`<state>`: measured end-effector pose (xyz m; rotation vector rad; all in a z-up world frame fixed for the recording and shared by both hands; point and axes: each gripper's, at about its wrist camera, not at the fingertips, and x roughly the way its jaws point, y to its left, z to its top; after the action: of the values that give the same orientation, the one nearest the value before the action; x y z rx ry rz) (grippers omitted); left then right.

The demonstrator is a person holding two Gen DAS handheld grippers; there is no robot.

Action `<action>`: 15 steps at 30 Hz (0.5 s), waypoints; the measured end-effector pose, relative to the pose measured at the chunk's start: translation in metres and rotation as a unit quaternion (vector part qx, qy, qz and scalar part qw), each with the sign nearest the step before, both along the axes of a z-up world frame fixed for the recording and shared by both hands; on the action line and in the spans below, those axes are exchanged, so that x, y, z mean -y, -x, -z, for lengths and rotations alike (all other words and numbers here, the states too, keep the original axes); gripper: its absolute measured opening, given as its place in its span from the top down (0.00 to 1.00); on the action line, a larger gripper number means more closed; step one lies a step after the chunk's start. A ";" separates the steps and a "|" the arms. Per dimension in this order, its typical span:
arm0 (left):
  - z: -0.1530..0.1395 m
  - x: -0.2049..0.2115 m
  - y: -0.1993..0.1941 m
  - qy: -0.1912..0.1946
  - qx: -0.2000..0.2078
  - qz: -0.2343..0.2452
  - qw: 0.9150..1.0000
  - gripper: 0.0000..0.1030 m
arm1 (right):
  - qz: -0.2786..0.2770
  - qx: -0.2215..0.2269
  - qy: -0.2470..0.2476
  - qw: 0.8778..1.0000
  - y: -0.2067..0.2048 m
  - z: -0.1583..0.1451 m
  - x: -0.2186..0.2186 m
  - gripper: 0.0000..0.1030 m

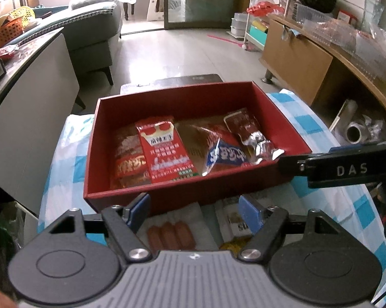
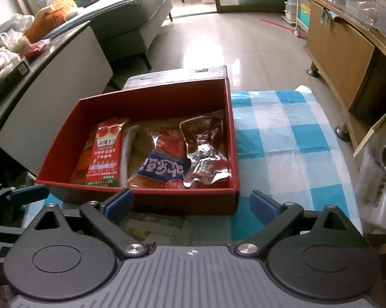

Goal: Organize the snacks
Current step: 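Open both grippers to drop the snacks into the box and withdraw, then grasp the red-yellow Trolli gummy bag with the left gripper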

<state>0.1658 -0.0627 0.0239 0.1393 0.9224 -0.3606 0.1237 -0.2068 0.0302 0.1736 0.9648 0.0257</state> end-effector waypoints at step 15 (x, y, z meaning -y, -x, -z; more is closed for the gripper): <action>0.011 0.003 0.025 -0.005 -0.026 0.017 1.000 0.32 | -0.009 -0.017 0.010 1.000 0.043 0.004 0.000 0.00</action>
<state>0.1405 -0.0662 0.0126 0.1554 0.9743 -0.3926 0.0808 -0.2070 0.0263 0.1479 1.0009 0.0298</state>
